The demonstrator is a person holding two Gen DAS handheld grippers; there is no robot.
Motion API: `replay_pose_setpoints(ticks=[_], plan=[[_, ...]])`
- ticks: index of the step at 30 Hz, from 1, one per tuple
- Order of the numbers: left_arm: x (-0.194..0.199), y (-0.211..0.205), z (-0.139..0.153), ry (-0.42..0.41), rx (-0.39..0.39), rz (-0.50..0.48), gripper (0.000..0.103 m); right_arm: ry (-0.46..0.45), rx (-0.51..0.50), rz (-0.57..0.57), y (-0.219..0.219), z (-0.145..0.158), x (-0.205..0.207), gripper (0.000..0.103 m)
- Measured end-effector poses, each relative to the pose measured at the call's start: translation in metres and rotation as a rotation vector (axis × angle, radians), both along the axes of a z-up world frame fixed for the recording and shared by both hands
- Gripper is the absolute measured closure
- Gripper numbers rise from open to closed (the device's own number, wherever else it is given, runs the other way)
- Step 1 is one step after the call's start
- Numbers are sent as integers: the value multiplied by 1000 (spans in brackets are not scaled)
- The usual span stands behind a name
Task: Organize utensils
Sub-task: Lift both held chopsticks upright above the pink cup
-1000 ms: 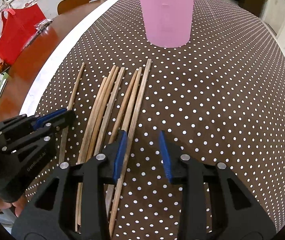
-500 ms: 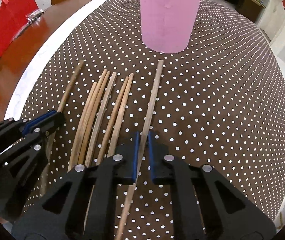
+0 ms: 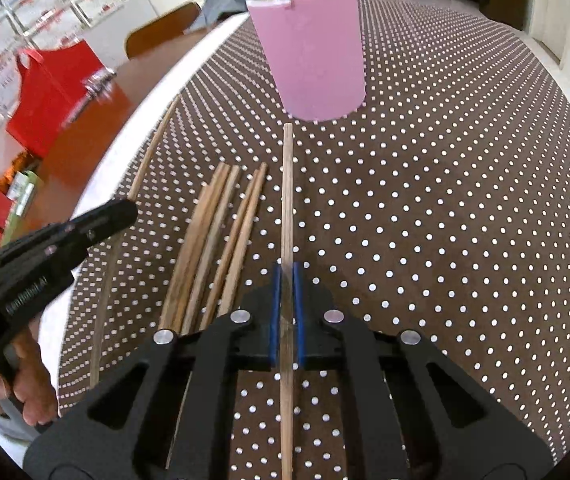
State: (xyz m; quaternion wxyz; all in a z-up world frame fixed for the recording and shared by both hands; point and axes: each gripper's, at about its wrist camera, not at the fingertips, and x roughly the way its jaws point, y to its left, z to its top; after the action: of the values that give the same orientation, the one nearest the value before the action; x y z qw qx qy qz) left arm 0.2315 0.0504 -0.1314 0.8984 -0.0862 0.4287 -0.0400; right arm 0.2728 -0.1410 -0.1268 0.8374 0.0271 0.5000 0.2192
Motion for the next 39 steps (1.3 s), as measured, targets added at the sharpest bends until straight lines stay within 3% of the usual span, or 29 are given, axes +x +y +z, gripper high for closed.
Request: replay_pose_setpoints(ticks=[5, 15, 21, 30, 39], plan=[[-10, -11, 32, -127, -29, -49, 97, -78, 110, 3, -22, 26, -15, 96], [-5, -34, 89, -387, -74, -120, 97, -365, 337, -18, -66, 104, -30, 96], [9, -39, 118, -583, -97, -117, 97, -551, 381, -97, -81, 134, -12, 96], [57, -36, 130, -783, -184, -67, 97, -790, 437, -197, -60, 138, 22, 96], [110, -27, 118, -862, -249, -7, 97, -892, 448, -291, -41, 123, 65, 96]])
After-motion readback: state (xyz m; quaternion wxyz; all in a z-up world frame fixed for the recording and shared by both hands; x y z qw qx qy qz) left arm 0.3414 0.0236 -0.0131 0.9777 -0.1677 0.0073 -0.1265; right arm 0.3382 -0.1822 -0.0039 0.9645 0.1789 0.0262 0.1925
